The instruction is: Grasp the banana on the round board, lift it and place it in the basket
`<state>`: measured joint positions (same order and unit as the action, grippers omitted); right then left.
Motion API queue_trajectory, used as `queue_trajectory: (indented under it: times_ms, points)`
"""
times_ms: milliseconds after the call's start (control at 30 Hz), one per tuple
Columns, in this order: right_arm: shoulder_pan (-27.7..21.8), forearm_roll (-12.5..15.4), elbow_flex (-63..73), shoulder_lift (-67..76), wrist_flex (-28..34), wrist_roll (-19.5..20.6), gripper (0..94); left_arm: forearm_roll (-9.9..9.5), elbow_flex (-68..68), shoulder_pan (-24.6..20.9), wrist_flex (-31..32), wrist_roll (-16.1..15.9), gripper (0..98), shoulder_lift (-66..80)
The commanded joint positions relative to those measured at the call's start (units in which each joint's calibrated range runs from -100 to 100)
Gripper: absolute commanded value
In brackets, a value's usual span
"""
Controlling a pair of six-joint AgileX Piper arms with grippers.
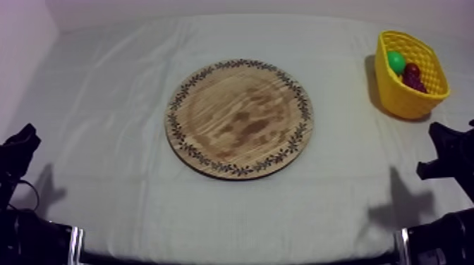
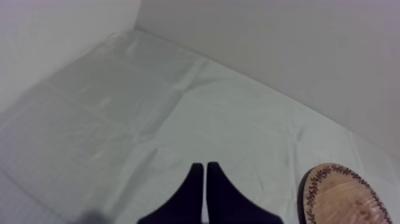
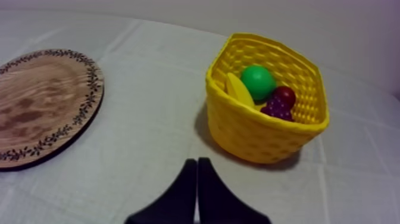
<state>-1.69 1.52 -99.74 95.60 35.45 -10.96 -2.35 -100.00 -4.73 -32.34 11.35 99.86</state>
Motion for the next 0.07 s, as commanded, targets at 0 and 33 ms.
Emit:
queue_trajectory:
  times_ms: [0,33]
  points:
    - [0.0,0.1,0.0,0.0,0.0,0.1,0.5,-0.02,0.0,0.0,0.0,0.0,0.1,0.0]
    - [-0.1,0.1,0.0,0.0,0.0,0.2,0.5,-0.02,0.0,0.0,0.0,0.0,0.1,0.0]
